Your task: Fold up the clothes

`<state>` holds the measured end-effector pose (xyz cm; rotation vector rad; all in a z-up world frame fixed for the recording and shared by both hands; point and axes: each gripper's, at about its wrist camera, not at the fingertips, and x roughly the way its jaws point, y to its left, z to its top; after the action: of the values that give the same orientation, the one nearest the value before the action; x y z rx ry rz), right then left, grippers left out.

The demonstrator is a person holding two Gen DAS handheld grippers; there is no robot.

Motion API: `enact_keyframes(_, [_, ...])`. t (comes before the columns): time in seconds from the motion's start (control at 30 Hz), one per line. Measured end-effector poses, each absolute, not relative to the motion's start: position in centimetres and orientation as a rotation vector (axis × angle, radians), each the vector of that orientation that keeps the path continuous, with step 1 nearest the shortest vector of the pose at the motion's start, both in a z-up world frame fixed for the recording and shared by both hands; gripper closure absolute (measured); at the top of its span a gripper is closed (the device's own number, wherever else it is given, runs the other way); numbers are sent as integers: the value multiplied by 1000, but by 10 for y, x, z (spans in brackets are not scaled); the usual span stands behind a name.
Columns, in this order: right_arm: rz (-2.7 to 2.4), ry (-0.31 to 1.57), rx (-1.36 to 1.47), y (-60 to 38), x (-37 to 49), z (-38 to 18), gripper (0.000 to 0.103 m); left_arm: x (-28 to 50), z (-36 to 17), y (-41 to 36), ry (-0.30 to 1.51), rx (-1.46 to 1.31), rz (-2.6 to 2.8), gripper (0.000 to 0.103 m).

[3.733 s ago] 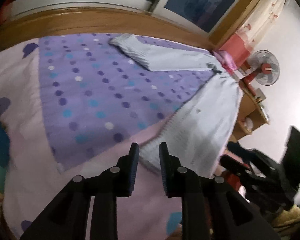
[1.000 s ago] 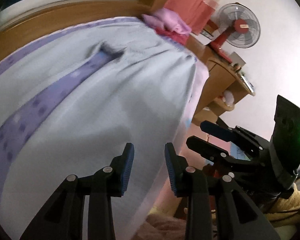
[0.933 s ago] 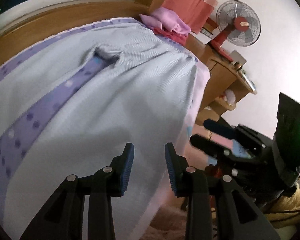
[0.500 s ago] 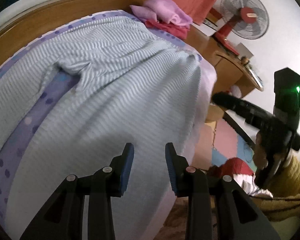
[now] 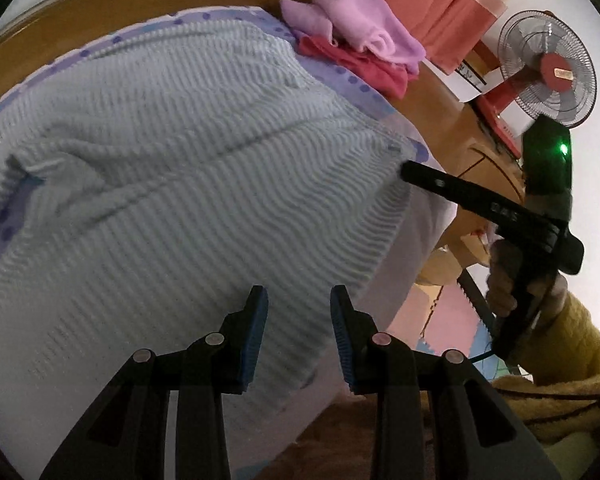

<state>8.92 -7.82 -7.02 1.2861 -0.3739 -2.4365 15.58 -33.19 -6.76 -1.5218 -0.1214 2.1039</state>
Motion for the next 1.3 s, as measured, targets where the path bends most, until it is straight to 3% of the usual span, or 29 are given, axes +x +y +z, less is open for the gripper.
enact_keyframes(0.2, [-2362, -424, 1244, -80, 76, -74, 56, 151, -71, -322, -156, -1542, 2069, 71])
enact_keyframes(0.27, [-2377, -421, 1249, -79, 74, -71, 90, 150, -72, -321, -185, -1540, 2041, 71])
enact_keyframes(0.3, [-2390, -397, 1264, -78, 75, -67, 95, 150, -73, -320, -200, -1540, 2023, 71])
enact_keyframes(0.4, [-2420, -299, 1321, -75, 79, -54, 96, 154, -74, -311, -200, -1534, 1946, 71])
enact_keyframes(0.63, [-2431, 50, 1406, -96, 86, -63, 94, 162, -70, -305, -120, -1513, 1925, 71])
enact_keyframes(0.8, [-2343, 165, 1406, -96, 84, -40, 74, 163, -51, -321, -82, -1460, 2020, 71])
enact_keyframes(0.9, [-2338, 197, 1337, -91, 79, -13, 69, 161, -44, -341, -120, -1421, 2073, 71])
enact_keyframes(1.0, [-2360, 346, 1166, -109, 60, 14, 59, 152, -47, -357, -185, -1441, 2130, 71])
enact_keyframes(1.13, [-2234, 508, 1005, -168, 16, 22, 57, 144, -53, -374, -299, -1475, 2178, 71])
enact_keyframes(1.3, [-1968, 803, 909, -254, -43, -5, 57, 134, -56, -383, -415, -1515, 2267, 71])
